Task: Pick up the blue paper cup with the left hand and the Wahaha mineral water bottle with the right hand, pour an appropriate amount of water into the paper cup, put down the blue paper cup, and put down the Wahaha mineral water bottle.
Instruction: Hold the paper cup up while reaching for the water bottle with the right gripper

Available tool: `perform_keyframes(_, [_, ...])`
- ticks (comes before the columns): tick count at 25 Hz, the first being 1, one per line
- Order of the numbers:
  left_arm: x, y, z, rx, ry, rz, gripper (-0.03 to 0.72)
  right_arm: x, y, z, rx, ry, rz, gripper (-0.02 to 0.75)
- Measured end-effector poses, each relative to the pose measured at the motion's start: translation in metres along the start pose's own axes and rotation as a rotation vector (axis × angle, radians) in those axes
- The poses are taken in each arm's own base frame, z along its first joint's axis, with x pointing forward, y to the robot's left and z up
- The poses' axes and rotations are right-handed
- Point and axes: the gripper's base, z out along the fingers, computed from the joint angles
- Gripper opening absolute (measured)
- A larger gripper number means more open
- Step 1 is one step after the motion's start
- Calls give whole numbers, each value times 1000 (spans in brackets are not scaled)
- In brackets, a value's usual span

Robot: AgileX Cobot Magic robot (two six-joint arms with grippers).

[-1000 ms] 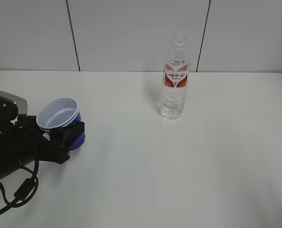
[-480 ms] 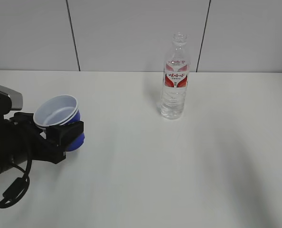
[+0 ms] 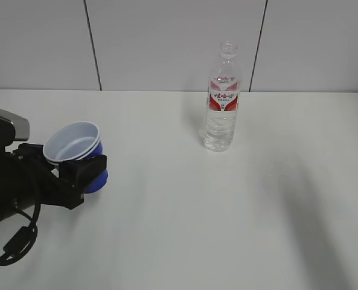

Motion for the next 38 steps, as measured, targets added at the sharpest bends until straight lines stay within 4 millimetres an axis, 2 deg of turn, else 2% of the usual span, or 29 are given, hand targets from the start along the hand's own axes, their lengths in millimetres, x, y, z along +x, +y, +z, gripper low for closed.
perform_keyframes(6, [0, 0, 0, 0, 0, 0, 520, 18, 23, 38, -94, 17, -79, 587])
perform_keyframes(16, [0, 0, 0, 0, 0, 0, 520, 55, 86, 90, -227, 4, -40, 587])
perform_keyframes(25, [0, 0, 0, 0, 0, 0, 520, 63, 139, 141, -209, 26, 4, 587])
perform_keyframes(28, [0, 0, 0, 0, 0, 0, 520, 63, 150, 157, -187, 21, 8, 587])
perform_keyframes(34, [0, 0, 0, 0, 0, 0, 520, 69, 158, 182, -129, 31, 15, 589])
perform_keyframes(38, [0, 0, 0, 0, 0, -2, 520, 72, 161, 190, -118, 8, 2, 644])
